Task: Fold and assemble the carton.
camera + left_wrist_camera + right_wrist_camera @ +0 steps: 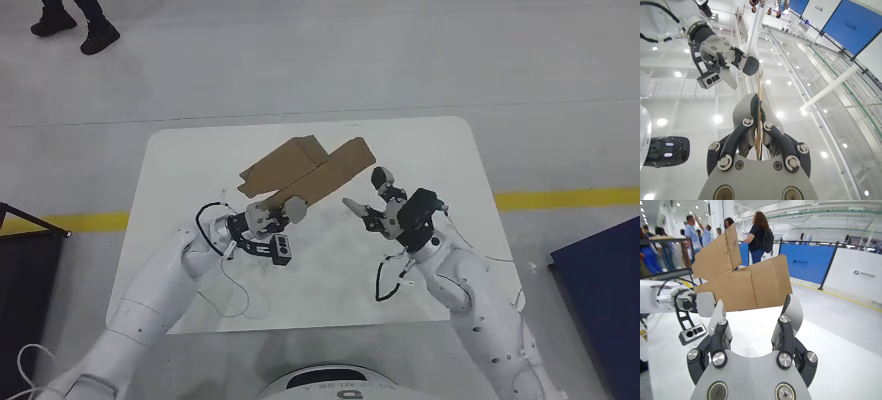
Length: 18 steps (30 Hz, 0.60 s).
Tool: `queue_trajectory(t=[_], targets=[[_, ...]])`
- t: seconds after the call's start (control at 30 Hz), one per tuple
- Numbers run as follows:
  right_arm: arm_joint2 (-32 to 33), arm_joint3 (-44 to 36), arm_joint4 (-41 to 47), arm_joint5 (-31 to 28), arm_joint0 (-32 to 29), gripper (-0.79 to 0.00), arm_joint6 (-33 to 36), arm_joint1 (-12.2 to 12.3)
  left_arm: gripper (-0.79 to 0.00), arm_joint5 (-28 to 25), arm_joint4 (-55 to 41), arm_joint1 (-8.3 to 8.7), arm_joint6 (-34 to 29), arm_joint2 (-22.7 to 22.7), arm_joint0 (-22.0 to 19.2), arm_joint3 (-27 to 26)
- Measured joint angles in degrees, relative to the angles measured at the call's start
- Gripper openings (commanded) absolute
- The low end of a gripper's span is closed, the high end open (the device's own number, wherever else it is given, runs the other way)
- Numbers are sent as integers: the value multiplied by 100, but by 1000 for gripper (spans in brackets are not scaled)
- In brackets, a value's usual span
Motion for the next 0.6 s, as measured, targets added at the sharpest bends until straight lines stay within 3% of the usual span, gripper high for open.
queue_trajectory(t=[0.2,0.23,0.53,0.6], targets=[[-152,689,1844,-686,286,-179,154,-52,-785,0,-266,283,-57,514,-216,-93],[-163,797,2077,-716,337,-249,211,-59,-785,0,-268,320,-90,588,-249,-114],[-290,1324,3604,-1320,683,-406,530,-101,-785,0,-236,643,-661,1265,-579,-83],[-354,1372,3778,-1459,741,-486,601,-112,-785,0,-221,700,-796,1409,-668,-49]])
